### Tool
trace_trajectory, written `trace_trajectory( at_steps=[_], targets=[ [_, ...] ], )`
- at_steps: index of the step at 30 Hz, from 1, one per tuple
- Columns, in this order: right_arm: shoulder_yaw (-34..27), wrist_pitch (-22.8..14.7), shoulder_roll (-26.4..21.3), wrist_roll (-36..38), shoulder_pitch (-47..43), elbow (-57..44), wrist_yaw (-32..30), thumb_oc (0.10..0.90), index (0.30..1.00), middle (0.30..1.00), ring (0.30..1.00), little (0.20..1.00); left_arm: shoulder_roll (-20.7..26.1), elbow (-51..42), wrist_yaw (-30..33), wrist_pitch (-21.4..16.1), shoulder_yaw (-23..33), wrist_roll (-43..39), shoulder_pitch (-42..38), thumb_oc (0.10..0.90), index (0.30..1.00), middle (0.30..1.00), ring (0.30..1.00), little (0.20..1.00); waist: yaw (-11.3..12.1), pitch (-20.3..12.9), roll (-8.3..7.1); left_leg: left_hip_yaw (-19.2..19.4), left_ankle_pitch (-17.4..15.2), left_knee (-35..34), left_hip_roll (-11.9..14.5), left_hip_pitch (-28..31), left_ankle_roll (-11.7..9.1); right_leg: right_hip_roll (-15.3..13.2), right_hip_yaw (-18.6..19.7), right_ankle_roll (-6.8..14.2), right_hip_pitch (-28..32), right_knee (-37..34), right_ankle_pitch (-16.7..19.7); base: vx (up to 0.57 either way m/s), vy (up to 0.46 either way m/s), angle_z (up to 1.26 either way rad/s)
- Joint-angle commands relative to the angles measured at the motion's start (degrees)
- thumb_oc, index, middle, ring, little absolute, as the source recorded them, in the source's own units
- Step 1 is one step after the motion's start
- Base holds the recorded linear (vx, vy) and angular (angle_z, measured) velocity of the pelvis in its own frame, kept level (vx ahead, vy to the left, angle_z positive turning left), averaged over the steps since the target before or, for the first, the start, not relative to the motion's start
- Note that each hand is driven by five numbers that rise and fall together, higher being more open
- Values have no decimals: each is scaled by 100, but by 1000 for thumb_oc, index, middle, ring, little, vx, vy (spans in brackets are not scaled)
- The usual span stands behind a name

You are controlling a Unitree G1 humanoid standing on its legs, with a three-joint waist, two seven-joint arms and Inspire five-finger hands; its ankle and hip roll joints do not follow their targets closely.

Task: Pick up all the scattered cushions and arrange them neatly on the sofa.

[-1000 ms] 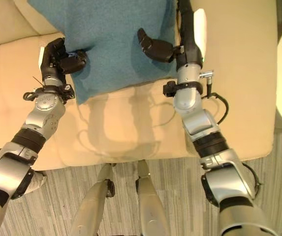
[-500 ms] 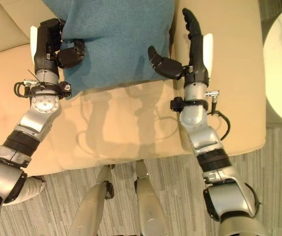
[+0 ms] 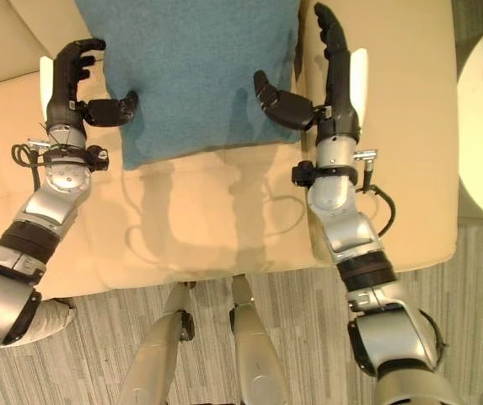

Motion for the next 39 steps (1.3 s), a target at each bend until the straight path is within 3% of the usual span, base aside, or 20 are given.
trace_trajectory(
  at_steps=[1, 10, 19, 20, 22, 23, 25, 29, 35, 38, 39],
  targets=[
    [-548, -642, -96, 8, 275, -639, -118, 800, 900, 900, 900, 900, 239, 322, 205, -304, 457, 212, -308, 800, 900, 900, 900, 900, -52, -735, -79, 83, -787, 7, -306, 238, -29, 4, -225, 346, 299, 255, -1016, 0, 0, 0],
    [-816, -578, 54, -34, 652, -501, -190, 800, 900, 900, 900, 900, 39, -734, 246, -665, 1033, -111, 769, 800, 900, 900, 900, 900, 56, -834, -105, 43, -794, 7, -290, 327, -32, 24, -266, 301, 396, 272, -1060, 11, -1, 0],
    [-967, -438, 747, -281, 2053, -327, 89, 800, 900, 900, 900, 900, -1096, -2126, -368, -833, 1403, -102, 3388, 800, 900, 900, 900, 900, 244, -1079, -228, -5, -938, 7, -251, 751, -4, 52, -382, 246, 881, 286, -1245, 48, -19, 7],
    [-967, -435, 749, -281, 2070, -339, 91, 800, 900, 900, 900, 900, -1096, -2141, -369, -828, 1406, -100, 3408, 800, 900, 900, 900, 900, 244, -1090, -229, -3, -910, 7, -248, 735, -7, 54, -383, 244, 867, 281, -1218, 64, -34, 10],
    [-1125, -430, 825, -266, 2839, -399, 387, 800, 900, 900, 900, 900, -1238, -2280, -739, -791, 1554, -240, 4438, 800, 900, 900, 900, 900, 280, -1228, -306, -38, -981, 7, -245, 996, 22, 63, -473, 234, 1177, 253, -1279, 82, -44, 13],
    [-1125, -429, 826, -267, 2841, -401, 387, 800, 900, 900, 900, 900, -1238, -2282, -740, -791, 1554, -240, 4440, 800, 900, 900, 900, 900, 280, -1234, -306, -38, -979, 7, -245, 991, 21, 63, -474, 233, 1173, 251, -1276, 39, -16, 14],
    [-1195, -465, 893, -161, 3083, -274, 500, 800, 900, 900, 900, 900, -1258, -2166, -813, -784, 1607, -207, 4755, 800, 900, 900, 900, 900, 293, -1259, -329, -50, -1010, 7, -242, 1104, 26, 58, -522, 244, 1281, 251, -1291, 24, -8, 16],
    [-1231, -380, 1140, 36, 4359, 295, 1147, 800, 900, 900, 900, 900, -1529, -1359, -1349, -546, 1960, -550, 6125, 800, 900, 900, 900, 900, 361, -1572, -425, -131, -1149, 7, -214, 1685, 45, 1, -744, 288, 1867, 233, -1436, 70, -6, 14],
    [-827, -218, 1222, -499, 4721, 1472, 1353, 800, 900, 900, 900, 900, -1633, -199, -1599, -284, 1854, 5, 6585, 800, 900, 900, 900, 900, 462, -1978, -521, -123, -1234, 7, -200, 2132, 74, -66, -849, 355, 2322, 155, -1418, 29, 37, 10],
    [-745, -194, 1237, -572, 4729, 1744, 1361, 800, 900, 900, 900, 900, -1660, 103, -1613, -249, 1806, 156, 6581, 800, 900, 900, 900, 900, 479, -2010, -536, -118, -1269, 7, -205, 2224, 82, -72, -860, 362, 2419, 131, -1423, 26, 54, 12],
    [-489, -92, 1343, -800, 4677, 2642, 1340, 800, 900, 900, 900, 900, -1755, 1089, -1631, -141, 1645, 646, 6493, 800, 900, 900, 900, 900, 519, -2170, -581, -119, -1358, 7, -224, 2422, 111, -105, -859, 388, 2621, 105, -1447, 62, 83, -1]
  ],
)
